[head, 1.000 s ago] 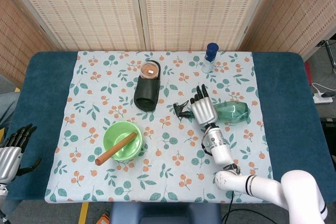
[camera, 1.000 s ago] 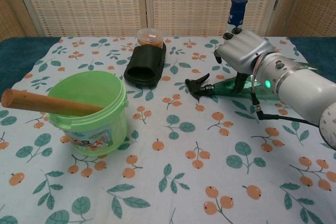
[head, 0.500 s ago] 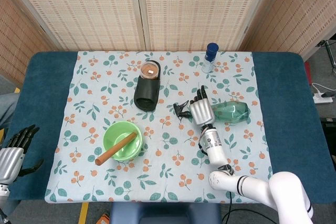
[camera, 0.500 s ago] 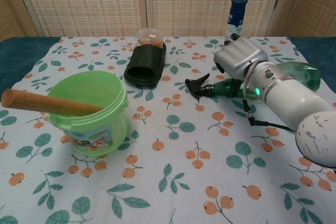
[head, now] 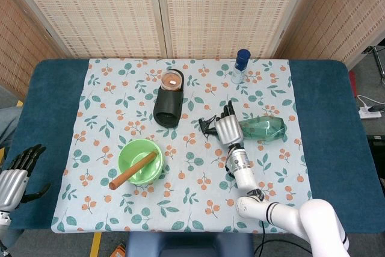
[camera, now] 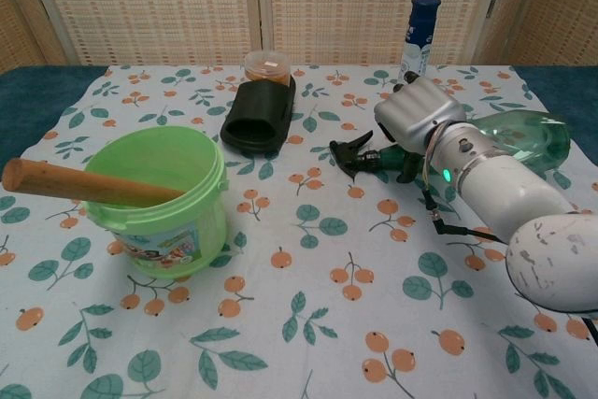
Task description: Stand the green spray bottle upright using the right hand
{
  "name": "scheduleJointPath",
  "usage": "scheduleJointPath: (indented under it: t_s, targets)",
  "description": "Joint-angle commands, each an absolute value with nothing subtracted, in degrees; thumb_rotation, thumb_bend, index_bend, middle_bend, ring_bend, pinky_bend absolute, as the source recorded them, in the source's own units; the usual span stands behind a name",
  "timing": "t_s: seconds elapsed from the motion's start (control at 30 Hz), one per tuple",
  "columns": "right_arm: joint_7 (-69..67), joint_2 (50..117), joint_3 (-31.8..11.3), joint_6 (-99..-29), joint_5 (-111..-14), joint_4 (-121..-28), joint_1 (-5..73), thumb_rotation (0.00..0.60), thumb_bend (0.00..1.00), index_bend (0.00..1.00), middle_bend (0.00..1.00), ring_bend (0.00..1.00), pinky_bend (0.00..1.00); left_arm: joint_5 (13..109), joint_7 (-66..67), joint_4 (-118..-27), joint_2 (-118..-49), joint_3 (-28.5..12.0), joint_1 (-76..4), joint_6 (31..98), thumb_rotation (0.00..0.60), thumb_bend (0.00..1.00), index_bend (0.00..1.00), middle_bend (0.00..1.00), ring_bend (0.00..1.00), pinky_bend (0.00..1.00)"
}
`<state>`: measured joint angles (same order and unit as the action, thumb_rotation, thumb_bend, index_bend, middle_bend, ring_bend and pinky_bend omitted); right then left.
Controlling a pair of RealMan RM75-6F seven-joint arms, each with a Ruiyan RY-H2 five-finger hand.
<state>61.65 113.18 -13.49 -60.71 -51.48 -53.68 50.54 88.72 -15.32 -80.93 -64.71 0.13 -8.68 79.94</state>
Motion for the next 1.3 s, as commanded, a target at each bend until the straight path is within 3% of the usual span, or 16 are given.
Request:
scheduleJointPath:
  t_s: [0.03,0.4,0.93,1.3]
  targets:
    - [60.9,114.16,-13.7,-60.35,-51.91,-52.11,50.86,0.6,0.0,0.45,0.37,0.14,0.07,89.57,-16.19,-80.61,-64.57,0.74,-8.88,79.65,0.6,0.25,0.06,0.0,0.0,0.11]
    - [56.55,117.79,-14.44,-60.08,-55.24,-45.19,52.1,0.6,0.0,0.53,0.43,0.19,0.1,89.51,-18.04,-79.88,-64.47,0.97,-8.97,79.45,0.6,0.25,0.05,0.0,0.0,0.11]
    - [53.81,120.49,-14.3,-60.02,-59.32,-39.35,51.98,0.6,0.12,0.66,0.51,0.28,0.14,89.48,-19.95,-79.47,-64.32,1.42,-8.98,79.14,0.6,0.25,0.05,0.0,0.0,0.11]
    - [51.2,116.09,-15.63,-65.19,-63.46,-47.2,51.01,0.6,0.14,0.67,0.52,0.29,0.14,88.99,-20.14,-79.03,-64.51,1.48,-9.04,78.57,0.6,0.25,0.05,0.0,0.0,0.11]
